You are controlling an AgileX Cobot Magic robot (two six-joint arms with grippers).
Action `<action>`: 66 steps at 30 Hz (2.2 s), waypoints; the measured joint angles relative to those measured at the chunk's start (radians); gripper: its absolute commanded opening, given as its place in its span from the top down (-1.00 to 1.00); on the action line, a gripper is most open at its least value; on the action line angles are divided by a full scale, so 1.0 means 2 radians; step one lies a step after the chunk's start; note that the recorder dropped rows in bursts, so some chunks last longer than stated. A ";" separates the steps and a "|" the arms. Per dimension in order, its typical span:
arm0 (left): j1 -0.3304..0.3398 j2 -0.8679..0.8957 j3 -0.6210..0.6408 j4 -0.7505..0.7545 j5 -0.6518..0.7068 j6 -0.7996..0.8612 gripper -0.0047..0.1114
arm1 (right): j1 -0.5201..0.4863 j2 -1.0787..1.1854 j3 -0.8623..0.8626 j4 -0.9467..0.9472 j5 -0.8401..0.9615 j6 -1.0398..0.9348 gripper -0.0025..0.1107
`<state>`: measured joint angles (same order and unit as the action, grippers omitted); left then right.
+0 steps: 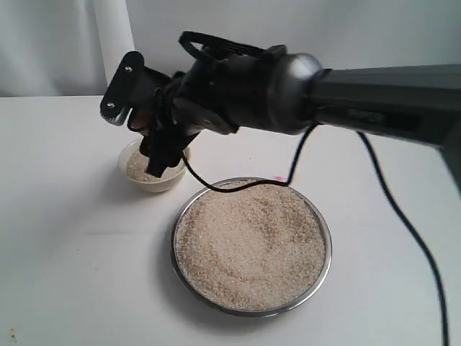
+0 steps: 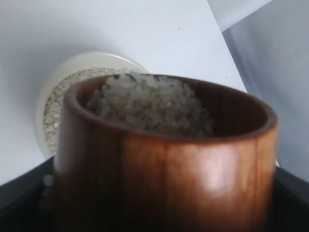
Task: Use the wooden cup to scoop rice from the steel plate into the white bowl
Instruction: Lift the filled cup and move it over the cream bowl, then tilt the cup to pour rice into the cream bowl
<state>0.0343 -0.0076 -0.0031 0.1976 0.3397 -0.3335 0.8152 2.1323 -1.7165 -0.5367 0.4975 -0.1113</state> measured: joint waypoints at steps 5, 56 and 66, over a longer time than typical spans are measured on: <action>0.000 0.000 0.000 0.000 0.000 0.000 0.92 | 0.011 0.073 -0.116 -0.002 0.094 -0.031 0.96; 0.000 0.000 0.000 0.000 0.000 0.000 0.92 | 0.069 0.179 -0.218 -0.293 0.243 -0.154 0.96; 0.000 0.000 0.000 0.000 0.000 0.000 0.92 | 0.069 0.179 -0.219 -0.317 0.246 -0.168 0.96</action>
<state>0.0343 -0.0076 -0.0031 0.1976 0.3397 -0.3335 0.9535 2.4896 -2.1544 -1.1715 0.9899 -0.4469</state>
